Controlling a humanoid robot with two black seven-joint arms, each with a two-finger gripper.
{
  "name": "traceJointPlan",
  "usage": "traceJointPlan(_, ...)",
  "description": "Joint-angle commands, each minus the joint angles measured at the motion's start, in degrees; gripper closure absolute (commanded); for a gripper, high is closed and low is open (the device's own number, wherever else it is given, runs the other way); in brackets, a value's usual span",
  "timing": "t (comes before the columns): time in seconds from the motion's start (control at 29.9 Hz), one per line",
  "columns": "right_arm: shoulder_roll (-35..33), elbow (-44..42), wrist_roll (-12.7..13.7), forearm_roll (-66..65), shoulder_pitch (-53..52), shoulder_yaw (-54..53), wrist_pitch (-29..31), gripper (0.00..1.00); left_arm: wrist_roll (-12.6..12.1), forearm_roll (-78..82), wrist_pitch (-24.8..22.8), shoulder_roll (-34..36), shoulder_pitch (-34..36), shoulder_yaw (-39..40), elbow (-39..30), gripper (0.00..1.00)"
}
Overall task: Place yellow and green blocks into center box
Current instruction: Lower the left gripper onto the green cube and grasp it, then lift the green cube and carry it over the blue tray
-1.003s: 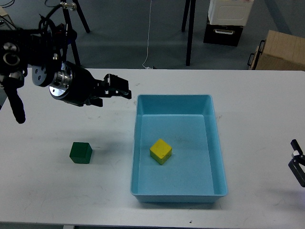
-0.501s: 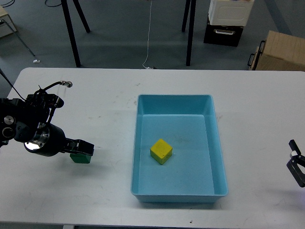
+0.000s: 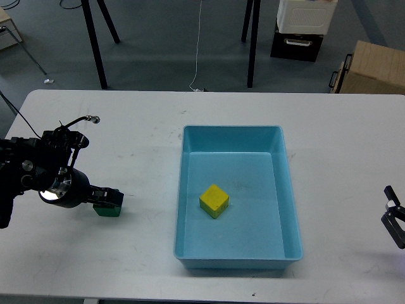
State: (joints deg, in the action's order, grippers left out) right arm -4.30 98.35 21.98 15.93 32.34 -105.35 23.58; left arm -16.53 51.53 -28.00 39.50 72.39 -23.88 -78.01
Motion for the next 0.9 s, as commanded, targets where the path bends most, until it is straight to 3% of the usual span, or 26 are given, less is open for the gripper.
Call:
traceJointPlan(0.0, -0.01, 0.0, 0.0, -0.02, 0.0, -0.03, 0.24, 0.0, 0.1, 0.41, 0.0, -0.38, -0.85, 0.68, 0.57, 0.28)
traceJointPlan(0.23, -0.01, -0.08, 0.0, -0.2, 0.0, 0.06, 0.24, 0.0, -1.83, 1.12, 0.0, -0.3, -0.94, 0.68, 0.93, 0.93)
traceJointPlan(0.37, -0.01, -0.26, 0.0, -0.37, 0.0, 0.06, 0.24, 0.0, -4.38, 3.31, 0.0, -0.12, -1.02, 2.25, 0.14, 1.0)
traceJointPlan(0.57, -0.01, -0.26, 0.0, -0.46, 0.09, 0.06, 0.24, 0.0, -5.18, 3.23, 0.0, -0.03, 3.18, 16.4, -2.32, 1.0)
traceJointPlan(0.87, -0.09, -0.26, 0.0, -0.55, 0.44, -0.2, 0.15, 0.0, -6.32, -8.63, 0.0, -8.72, 17.07, 14.14, -5.32, 1.0)
